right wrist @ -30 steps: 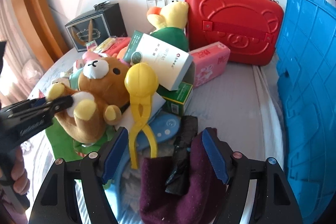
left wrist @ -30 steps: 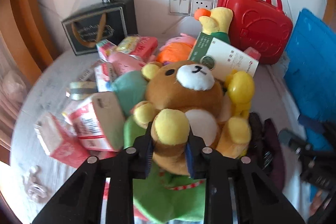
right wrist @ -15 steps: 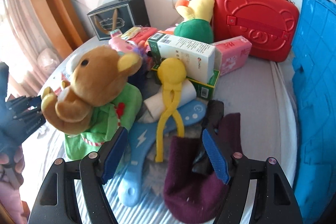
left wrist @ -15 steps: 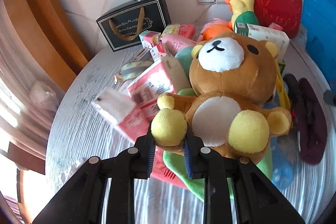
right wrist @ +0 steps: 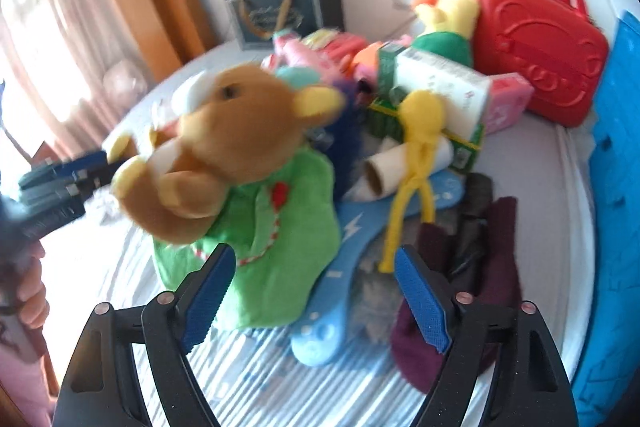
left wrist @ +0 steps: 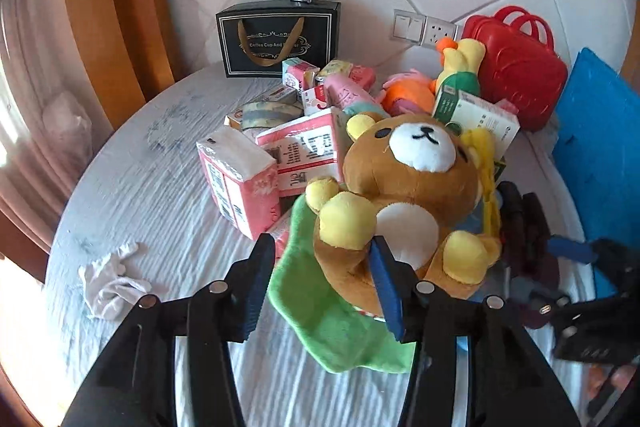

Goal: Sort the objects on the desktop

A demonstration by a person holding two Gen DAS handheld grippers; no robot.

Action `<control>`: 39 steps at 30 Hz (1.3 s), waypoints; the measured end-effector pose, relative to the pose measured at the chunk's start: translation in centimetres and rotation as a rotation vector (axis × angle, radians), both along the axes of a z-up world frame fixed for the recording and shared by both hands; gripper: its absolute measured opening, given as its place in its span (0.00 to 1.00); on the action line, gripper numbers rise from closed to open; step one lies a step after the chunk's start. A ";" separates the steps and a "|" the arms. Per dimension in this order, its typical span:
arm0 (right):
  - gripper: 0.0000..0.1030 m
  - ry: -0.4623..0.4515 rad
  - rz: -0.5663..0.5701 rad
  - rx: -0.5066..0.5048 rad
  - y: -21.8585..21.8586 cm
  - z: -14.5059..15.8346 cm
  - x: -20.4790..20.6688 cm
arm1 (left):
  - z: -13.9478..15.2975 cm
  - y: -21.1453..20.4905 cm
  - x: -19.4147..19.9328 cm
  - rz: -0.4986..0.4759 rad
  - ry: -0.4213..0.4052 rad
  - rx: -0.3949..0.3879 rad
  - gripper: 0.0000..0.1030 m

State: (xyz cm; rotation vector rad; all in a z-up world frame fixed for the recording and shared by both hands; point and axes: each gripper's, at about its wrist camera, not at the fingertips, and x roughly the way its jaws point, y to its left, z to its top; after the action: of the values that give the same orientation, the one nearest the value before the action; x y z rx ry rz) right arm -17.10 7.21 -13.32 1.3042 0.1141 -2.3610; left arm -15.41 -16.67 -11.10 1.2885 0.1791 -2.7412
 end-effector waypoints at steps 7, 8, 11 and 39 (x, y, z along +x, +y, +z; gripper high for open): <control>0.75 -0.028 0.052 0.000 1.0 -1.6 2.3 | -1.3 6.2 3.6 0.006 -0.021 0.097 0.47; 0.75 -0.022 0.051 -0.001 1.7 -1.4 2.7 | -2.1 7.2 3.8 0.011 -0.037 0.103 0.47; 0.75 0.007 0.032 0.020 4.0 -0.9 3.5 | -3.9 9.3 4.7 0.031 -0.068 0.138 0.47; 0.78 -0.058 -0.135 0.077 12.7 -4.7 3.9 | -12.4 9.7 2.7 0.101 -0.262 -0.119 0.53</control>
State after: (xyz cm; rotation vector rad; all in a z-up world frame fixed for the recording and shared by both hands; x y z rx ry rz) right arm -13.21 19.92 -18.04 1.4575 0.1039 -2.4501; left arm -12.74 -6.98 -23.53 1.5403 0.0556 -2.4305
